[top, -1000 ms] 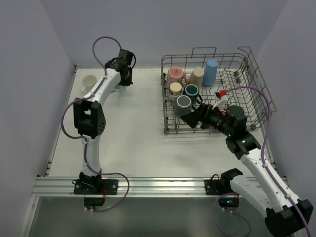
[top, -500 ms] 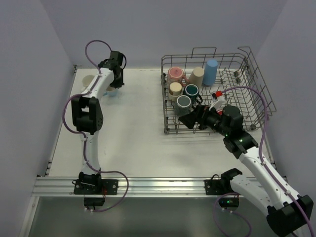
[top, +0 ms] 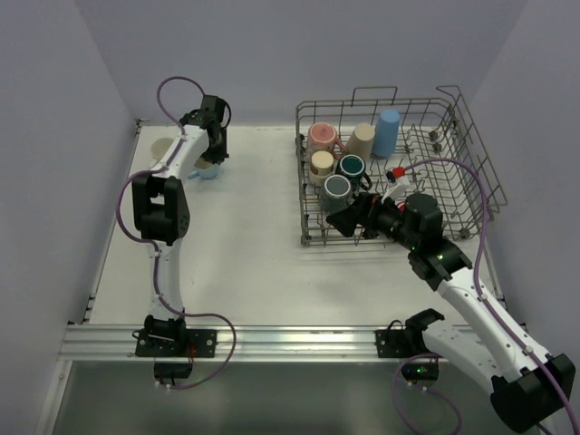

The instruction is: Unload the cups from the dish rack

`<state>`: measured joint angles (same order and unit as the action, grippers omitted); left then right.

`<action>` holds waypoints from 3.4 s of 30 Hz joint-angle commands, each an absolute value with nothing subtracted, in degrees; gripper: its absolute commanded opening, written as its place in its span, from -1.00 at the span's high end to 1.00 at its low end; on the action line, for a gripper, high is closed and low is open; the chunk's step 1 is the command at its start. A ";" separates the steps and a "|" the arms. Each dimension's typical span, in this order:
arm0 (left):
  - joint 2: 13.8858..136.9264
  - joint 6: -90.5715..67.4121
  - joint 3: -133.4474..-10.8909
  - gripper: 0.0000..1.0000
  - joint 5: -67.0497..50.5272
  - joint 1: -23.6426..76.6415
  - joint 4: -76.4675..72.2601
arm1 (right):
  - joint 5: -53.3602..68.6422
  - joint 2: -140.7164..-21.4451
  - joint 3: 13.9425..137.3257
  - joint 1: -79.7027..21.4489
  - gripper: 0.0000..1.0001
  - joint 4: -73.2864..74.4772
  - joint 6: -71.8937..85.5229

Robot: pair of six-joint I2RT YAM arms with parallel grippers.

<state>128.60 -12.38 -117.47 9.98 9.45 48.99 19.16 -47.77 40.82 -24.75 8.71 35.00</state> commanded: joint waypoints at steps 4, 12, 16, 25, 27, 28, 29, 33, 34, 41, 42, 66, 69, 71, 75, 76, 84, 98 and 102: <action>127.44 -10.37 -121.38 0.53 13.88 8.88 46.94 | 15.21 -47.90 44.99 -25.05 -0.98 9.76 32.78; 128.14 -9.58 -122.17 0.06 17.49 8.88 46.14 | 11.96 -48.34 47.46 -24.96 -0.98 12.74 30.67; 128.14 -9.67 -122.43 -0.10 17.40 8.88 45.53 | 10.03 -48.51 48.51 -24.96 -0.98 14.23 30.15; 124.02 -10.81 -120.50 -0.98 13.98 8.96 43.42 | 0.89 -47.90 49.75 -24.96 -0.97 17.49 28.30; 121.66 -11.42 -120.15 -1.00 12.05 9.14 42.63 | 0.09 -48.60 50.18 -24.87 -0.97 17.75 28.13; 120.68 -11.69 -119.89 -1.00 11.35 9.23 42.19 | -1.48 -48.95 50.45 -24.96 -0.96 18.10 27.95; 119.54 -12.21 -119.62 -1.00 10.64 9.32 41.67 | -2.36 -49.22 50.71 -24.96 -0.96 18.37 27.86; 110.08 -13.53 -116.56 -1.00 6.08 10.28 36.67 | -3.87 -50.01 50.63 -22.77 -0.92 19.42 26.98; 108.04 -13.80 -113.06 -1.00 5.72 11.59 35.08 | -3.69 -49.92 50.45 -21.81 -0.92 19.34 27.33; 83.46 -15.11 -92.93 -1.00 -2.70 23.54 27.08 | -14.30 -53.43 49.40 -14.15 -0.98 22.41 25.93; 80.71 -15.47 -87.42 -1.00 -4.03 24.69 25.50 | -15.81 -54.05 48.61 -13.98 -0.98 22.41 25.93; 47.91 -14.06 -47.64 -1.00 -17.23 26.89 14.50 | -16.69 -68.99 50.97 -8.79 -0.98 29.70 26.80; 46.94 -14.24 -46.93 -1.00 -16.44 26.89 14.24 | -18.54 -69.26 51.33 -8.88 -0.98 30.41 26.54; 46.84 -14.33 -47.20 -1.00 -16.96 26.89 14.24 | -20.64 -69.26 52.03 -8.79 -0.98 31.64 25.93; 46.41 -14.33 -47.29 -1.00 -17.58 26.89 14.24 | -20.14 -71.36 53.79 -8.70 -0.98 34.36 23.74; 46.23 -14.41 -47.11 -1.00 -17.49 26.89 14.24 | -18.82 -72.32 54.66 -8.70 -0.98 36.11 23.47; 45.44 -13.97 -47.37 -1.00 -16.35 27.86 15.29 | -21.35 -74.10 60.73 -8.70 -0.98 45.17 21.36; 42.98 -13.18 -47.46 -1.00 -13.27 31.90 16.52 | -13.80 -79.80 62.40 -6.95 -0.98 46.50 19.43; 42.89 -13.18 -47.29 -1.00 -13.10 31.99 16.52 | -12.75 -81.82 64.24 -6.85 -0.98 45.00 18.72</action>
<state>43.46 -14.31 -47.00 -13.87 31.64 17.47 -15.84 -79.96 62.67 -7.16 41.63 18.24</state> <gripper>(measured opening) 0.997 0.989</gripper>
